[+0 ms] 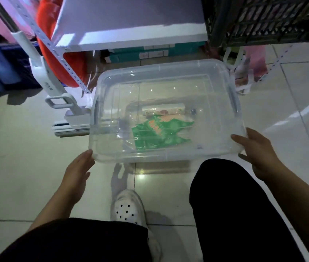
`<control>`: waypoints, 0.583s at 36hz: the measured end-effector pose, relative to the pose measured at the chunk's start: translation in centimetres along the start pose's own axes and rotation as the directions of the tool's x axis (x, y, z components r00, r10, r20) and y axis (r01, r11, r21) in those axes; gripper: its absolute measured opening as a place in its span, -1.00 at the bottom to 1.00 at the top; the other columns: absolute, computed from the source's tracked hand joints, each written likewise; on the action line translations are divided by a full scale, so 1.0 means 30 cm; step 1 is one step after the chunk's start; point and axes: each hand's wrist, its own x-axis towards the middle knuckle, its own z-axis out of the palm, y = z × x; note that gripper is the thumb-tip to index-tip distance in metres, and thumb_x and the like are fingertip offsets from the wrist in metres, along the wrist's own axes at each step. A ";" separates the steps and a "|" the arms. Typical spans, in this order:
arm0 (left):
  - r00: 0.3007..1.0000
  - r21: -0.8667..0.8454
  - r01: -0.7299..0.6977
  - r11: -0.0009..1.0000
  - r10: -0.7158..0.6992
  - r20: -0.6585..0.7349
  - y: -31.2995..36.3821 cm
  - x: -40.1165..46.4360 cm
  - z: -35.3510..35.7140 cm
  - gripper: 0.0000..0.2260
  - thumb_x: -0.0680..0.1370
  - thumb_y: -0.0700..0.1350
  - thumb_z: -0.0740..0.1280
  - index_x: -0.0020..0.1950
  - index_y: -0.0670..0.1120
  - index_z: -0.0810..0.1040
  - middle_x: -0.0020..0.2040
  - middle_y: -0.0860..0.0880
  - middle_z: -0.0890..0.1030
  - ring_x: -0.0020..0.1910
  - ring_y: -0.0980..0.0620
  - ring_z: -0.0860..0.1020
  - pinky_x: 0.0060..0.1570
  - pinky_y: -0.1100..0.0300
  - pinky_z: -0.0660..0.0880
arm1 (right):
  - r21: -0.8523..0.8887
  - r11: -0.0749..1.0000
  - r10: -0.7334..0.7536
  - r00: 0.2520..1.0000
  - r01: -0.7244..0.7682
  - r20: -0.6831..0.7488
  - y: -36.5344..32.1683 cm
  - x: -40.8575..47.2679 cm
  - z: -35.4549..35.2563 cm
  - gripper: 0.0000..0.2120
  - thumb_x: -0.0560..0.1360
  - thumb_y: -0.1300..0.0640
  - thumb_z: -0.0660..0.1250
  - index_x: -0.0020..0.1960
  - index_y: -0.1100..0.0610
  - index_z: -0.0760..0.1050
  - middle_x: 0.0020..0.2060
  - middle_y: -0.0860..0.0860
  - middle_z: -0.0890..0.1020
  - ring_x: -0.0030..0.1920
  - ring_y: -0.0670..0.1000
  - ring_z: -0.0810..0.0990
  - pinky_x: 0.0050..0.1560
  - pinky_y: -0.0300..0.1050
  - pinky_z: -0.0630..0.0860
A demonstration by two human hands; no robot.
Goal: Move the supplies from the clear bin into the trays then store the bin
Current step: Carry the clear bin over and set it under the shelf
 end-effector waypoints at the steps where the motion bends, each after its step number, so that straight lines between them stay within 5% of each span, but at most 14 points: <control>1: 0.998 -0.012 -0.014 1.000 0.015 0.065 -0.003 -0.001 0.000 -0.56 0.50 0.17 0.35 0.35 0.07 0.55 0.30 0.08 0.60 0.37 0.04 0.47 0.35 -0.05 0.24 | 0.028 0.998 0.049 0.999 -0.050 0.011 -0.001 0.005 -0.004 -0.81 0.48 0.09 0.45 0.09 -0.04 0.59 0.15 0.04 0.66 0.14 0.09 0.60 0.19 0.12 0.49; 6: 0.975 -0.107 -0.026 0.994 0.049 0.216 0.055 -0.024 0.050 -0.56 0.46 0.07 0.40 0.35 0.18 0.52 0.30 0.10 0.60 0.27 0.08 0.53 0.32 -0.01 0.31 | 0.130 0.972 0.178 0.973 -0.198 0.150 -0.025 0.005 -0.025 -0.83 0.51 0.09 0.41 0.10 -0.06 0.58 0.15 -0.04 0.65 0.15 0.04 0.58 0.30 0.14 0.40; 12: 0.974 -0.274 -0.005 0.962 0.067 0.218 0.143 -0.046 0.082 -0.69 0.44 0.01 0.40 0.18 0.12 0.61 0.17 0.08 0.64 0.20 -0.10 0.53 0.24 -0.30 0.40 | 0.274 0.941 0.144 0.968 -0.197 0.203 -0.111 -0.007 -0.025 -0.92 0.51 0.01 0.37 -0.04 -0.16 0.61 0.03 -0.14 0.64 0.12 0.03 0.54 0.27 0.18 0.34; 16: 0.980 -0.387 0.027 0.922 0.052 0.192 0.248 -0.074 0.090 -0.64 0.45 -0.06 0.43 0.25 0.03 0.59 0.16 -0.03 0.65 0.22 -0.19 0.56 0.14 -0.41 0.45 | 0.331 0.921 0.138 0.967 -0.205 0.213 -0.220 -0.012 -0.019 -0.84 0.51 -0.02 0.38 0.08 -0.13 0.54 0.07 -0.04 0.57 0.14 0.13 0.51 0.29 0.27 0.35; 21: 0.986 -0.398 -0.023 0.917 0.087 0.143 0.355 -0.157 0.060 -0.82 0.45 -0.04 0.42 0.05 0.08 0.67 0.07 0.00 0.66 0.24 -0.22 0.53 0.11 -0.49 0.42 | 0.293 0.945 0.095 0.979 -0.146 0.182 -0.311 -0.066 -0.004 -0.63 0.48 -0.12 0.39 0.27 -0.11 0.52 0.14 -0.04 0.56 0.21 0.14 0.50 0.28 0.20 0.34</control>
